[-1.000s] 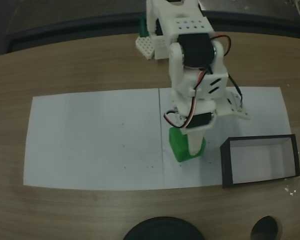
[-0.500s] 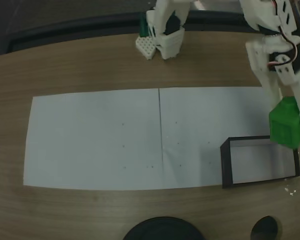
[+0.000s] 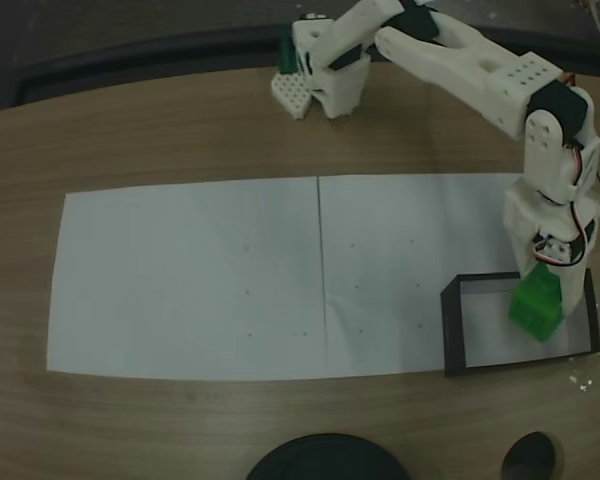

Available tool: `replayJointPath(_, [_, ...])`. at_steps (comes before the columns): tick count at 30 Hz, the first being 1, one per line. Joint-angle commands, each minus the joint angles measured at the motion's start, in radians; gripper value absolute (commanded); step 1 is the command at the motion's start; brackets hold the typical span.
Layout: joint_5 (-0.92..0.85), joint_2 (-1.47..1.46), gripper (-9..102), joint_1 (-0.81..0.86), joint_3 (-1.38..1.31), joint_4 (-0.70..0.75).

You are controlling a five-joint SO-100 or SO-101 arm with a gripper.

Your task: Grab a green square and put it in the box.

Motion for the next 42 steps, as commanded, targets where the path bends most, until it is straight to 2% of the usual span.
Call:
replayJointPath(1, [0.014, 0.029, 29, -0.003, -0.051, 0.021])
replayJointPath(4, [0.035, 0.044, 36, -0.003, -0.055, 0.054])
replayJointPath(8, [0.035, 0.071, 34, -0.002, -0.124, 0.132])
replayJointPath(10, [0.020, 0.110, 28, 0.008, -0.199, 0.201])
replayJointPath(13, [0.018, 0.213, 12, 0.038, -0.330, 0.327])
replayJointPath(15, [0.017, 0.314, 4, 0.072, -0.371, 0.344])
replayJointPath(18, [0.023, 0.522, 3, 0.152, -0.333, 0.344])
replayJointPath(23, [0.026, 0.942, 2, 0.281, -0.078, 0.344])
replayJointPath(29, [0.011, 1.480, 2, 0.449, 0.460, 0.318])
replayJointPath(33, [-0.075, 1.766, 2, 0.529, 0.772, 0.259])
replayJointPath(42, [-0.097, 2.056, 0, 0.555, 1.131, 0.222])
